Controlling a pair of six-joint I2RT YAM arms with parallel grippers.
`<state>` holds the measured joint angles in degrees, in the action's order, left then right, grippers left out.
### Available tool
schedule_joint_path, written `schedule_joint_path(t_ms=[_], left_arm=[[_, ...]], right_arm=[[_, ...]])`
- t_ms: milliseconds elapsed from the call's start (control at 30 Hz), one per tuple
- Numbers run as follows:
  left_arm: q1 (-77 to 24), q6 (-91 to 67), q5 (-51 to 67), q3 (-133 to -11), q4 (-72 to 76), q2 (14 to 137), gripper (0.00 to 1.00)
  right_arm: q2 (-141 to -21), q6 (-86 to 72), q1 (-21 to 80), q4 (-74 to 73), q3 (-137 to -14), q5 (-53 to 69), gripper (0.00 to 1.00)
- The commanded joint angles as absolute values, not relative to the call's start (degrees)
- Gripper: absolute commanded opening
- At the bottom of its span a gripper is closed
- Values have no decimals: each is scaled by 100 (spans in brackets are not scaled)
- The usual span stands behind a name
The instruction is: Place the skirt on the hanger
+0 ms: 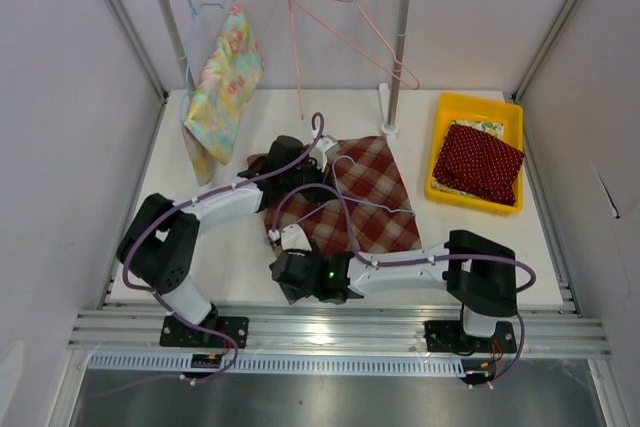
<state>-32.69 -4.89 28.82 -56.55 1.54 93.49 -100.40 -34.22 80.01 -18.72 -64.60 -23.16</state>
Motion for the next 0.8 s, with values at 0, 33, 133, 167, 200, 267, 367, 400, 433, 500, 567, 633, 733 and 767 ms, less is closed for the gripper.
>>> schedule_joint_path(t_ms=[0, 33, 133, 167, 200, 267, 367, 400, 433, 500, 567, 633, 733, 767], left_arm=[[-3199, -264, 2936, -5959, 150, 9404, 0], [-3191, -255, 2944, -6002, 141, 9413, 0], [-3191, -255, 2927, -6055, 114, 9422, 0], [-3199, -246, 2909, -6064, 88, 9431, 0], [-3191, -237, 2892, -6073, 62, 9431, 0], [-3199, -220, 2883, -6143, 44, 9431, 0], [-3190, -194, 2839, -6179, 44, 9431, 0], [-3182, -193, 2813, -6214, 44, 9439, 0], [-3182, -185, 2778, -6257, 44, 9448, 0], [-3173, -132, 2804, -6292, -139, 9483, 0], [-3147, -106, 2725, -6293, -158, 9483, 0], [-3094, -106, 2786, -6293, -150, 9510, 0], [-3085, -62, 2865, -6337, -246, 9527, 0], [-3085, -62, 2891, -6328, -272, 9510, 0]], right_arm=[[-10300, -3419, 8068, -1583, -6671, -2356, 71], [-10344, -3410, 8068, -1547, -6662, -2321, 68], [-10468, -3428, 8103, -1468, -6697, -2285, 36], [-10476, -3436, 8147, -1520, -6802, -2285, 27], [-10494, -3445, 8191, -1660, -6855, -2346, 21], [-10485, -3524, 8305, -1818, -6969, -2434, 13], [-10547, -3673, 8481, -2126, -7172, -2408, 10], [-10573, -3726, 8560, -2257, -7250, -2408, 10], [-10608, -3761, 8595, -2320, -7268, -2408, 9], [-10643, -3937, 8666, -2478, -7251, -2478, 9], [-10626, -4034, 8666, -2575, -7164, -2522, 9], [-10513, -4078, 8675, -2575, -6979, -2523, 9], [-10336, -4122, 8666, -2400, -6690, -2373, 12], [-10258, -4113, 8666, -2339, -6654, -2347, 13]])
